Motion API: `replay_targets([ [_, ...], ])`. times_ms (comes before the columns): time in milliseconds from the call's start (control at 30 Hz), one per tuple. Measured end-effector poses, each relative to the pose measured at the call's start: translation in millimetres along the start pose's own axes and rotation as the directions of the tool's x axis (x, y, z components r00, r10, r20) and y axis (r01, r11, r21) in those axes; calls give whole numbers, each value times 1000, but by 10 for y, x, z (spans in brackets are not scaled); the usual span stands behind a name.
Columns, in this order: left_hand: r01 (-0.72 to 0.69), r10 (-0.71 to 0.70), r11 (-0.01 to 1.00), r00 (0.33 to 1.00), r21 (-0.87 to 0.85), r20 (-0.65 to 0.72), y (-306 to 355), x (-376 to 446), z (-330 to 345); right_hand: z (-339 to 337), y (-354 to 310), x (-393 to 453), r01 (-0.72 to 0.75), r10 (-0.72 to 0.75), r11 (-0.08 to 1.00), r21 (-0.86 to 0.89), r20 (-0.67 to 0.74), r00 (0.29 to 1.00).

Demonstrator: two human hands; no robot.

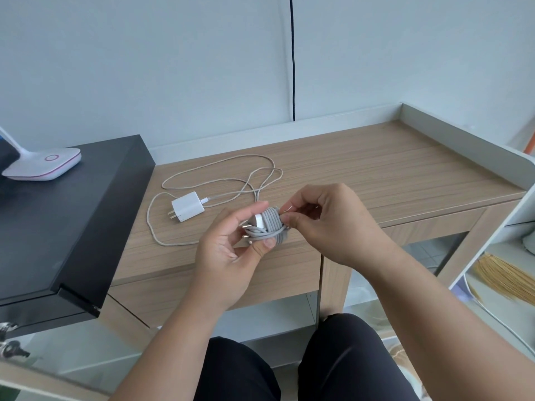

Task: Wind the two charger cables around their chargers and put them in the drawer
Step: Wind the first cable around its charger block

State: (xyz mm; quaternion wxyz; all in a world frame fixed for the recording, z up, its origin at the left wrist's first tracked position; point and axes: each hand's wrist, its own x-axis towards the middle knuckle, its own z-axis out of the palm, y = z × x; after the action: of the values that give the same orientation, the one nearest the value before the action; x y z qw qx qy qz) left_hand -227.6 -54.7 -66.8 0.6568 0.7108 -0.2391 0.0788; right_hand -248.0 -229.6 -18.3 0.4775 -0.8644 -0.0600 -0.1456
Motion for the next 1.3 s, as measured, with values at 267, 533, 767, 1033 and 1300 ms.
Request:
replay_targets([
  [267, 48, -48, 999, 999, -1, 27, 72, 53, -61, -66, 141, 13, -49, 27, 946, 320, 73, 997],
  [533, -11, 11, 1000, 1000, 21, 24, 83, 60, -11, -91, 111, 39, -17, 0, 975, 223, 76, 997],
  [767, 1, -2, 1000, 999, 9, 44, 37, 66, 23, -118, 157, 68, -37, 9, 979, 200, 140, 990],
  [1033, 253, -273, 909, 962, -332, -13, -74, 76, 140, -95, 399, 199, -196, 52, 729, 656, 232, 971],
  [1300, 279, -350, 844, 934, -459, -76, -202, 281, 289, 329, 637, 164, -42, 76, 810, 585, -34, 996],
])
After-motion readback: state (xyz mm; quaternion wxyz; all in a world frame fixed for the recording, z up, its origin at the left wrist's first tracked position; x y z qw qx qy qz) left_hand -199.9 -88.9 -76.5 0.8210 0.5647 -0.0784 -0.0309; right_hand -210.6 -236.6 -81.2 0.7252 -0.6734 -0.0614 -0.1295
